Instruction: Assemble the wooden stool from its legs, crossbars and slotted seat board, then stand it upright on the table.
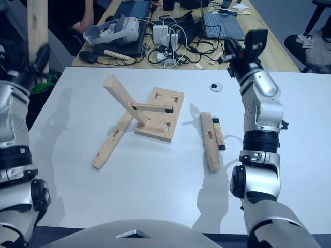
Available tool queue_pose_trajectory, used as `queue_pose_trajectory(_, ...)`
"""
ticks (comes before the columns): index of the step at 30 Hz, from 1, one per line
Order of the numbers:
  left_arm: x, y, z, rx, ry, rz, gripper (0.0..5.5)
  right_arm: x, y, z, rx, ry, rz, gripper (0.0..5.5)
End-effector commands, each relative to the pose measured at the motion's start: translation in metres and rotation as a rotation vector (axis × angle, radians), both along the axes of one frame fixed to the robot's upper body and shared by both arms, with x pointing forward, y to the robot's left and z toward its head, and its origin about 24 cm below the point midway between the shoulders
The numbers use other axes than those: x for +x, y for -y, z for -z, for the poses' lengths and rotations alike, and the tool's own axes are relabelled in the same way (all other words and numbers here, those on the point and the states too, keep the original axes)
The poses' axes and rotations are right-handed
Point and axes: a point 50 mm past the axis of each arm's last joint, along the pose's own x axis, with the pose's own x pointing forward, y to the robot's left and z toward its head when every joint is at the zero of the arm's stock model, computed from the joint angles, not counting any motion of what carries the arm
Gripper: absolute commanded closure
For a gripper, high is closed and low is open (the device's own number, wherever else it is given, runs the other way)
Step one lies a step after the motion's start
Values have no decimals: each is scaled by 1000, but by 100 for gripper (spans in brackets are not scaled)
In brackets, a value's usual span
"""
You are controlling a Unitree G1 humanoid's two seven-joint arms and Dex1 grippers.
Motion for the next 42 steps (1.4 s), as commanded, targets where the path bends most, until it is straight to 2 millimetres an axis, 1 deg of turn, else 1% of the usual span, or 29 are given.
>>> queue_pose_trajectory(1,8,45,-33,86,143,213,346,-13,-43,-33,142,12,-334,459)
queue_pose_trajectory(3,5,71,-36,138,182,341,346,-24,-60,-44,231,-11,-512,421)
queue_pose_trajectory(5,0,90,-32,229,210,429,346,-34,-69,-54,323,-23,-632,375)
queue_pose_trajectory(6,-1,96,-28,274,218,458,346,-37,-73,-59,370,-27,-675,362)
queue_pose_trajectory(8,-4,105,-22,332,230,499,346,-41,-82,-64,440,-40,-735,322)
queue_pose_trajectory(10,-6,110,-17,354,239,526,346,-44,-89,-66,490,-57,-773,285)
queue_pose_trajectory(11,-7,114,-13,374,243,544,346,-46,-93,-68,527,-63,-799,274)
queue_pose_trajectory(15,-12,123,-5,418,262,583,346,-50,-101,-72,616,-70,-824,212)
queue_pose_trajectory(16,-13,124,-3,432,267,590,346,-49,-102,-74,641,-68,-819,208)
queue_pose_trajectory(19,-15,125,0,457,276,595,347,-48,-99,-79,702,-48,-800,208)
queue_pose_trajectory(24,-16,125,0,478,294,594,347,-45,-90,-81,723,-36,-747,208)
queue_pose_trajectory(29,-19,129,5,510,301,626,347,-41,-93,-78,722,-41,-718,208)
queue_pose_trajectory(32,-19,130,6,518,301,632,347,-41,-95,-76,722,-46,-727,246)
queue_pose_trajectory(36,-18,129,5,520,305,628,347,-44,-95,-74,715,-51,-747,309)
queue_pose_trajectory(39,-18,129,5,520,306,627,347,-44,-95,-73,714,-54,-745,367)
queue_pose_trajectory(42,-18,130,4,519,311,625,347,-43,-94,-73,715,-49,-739,408)
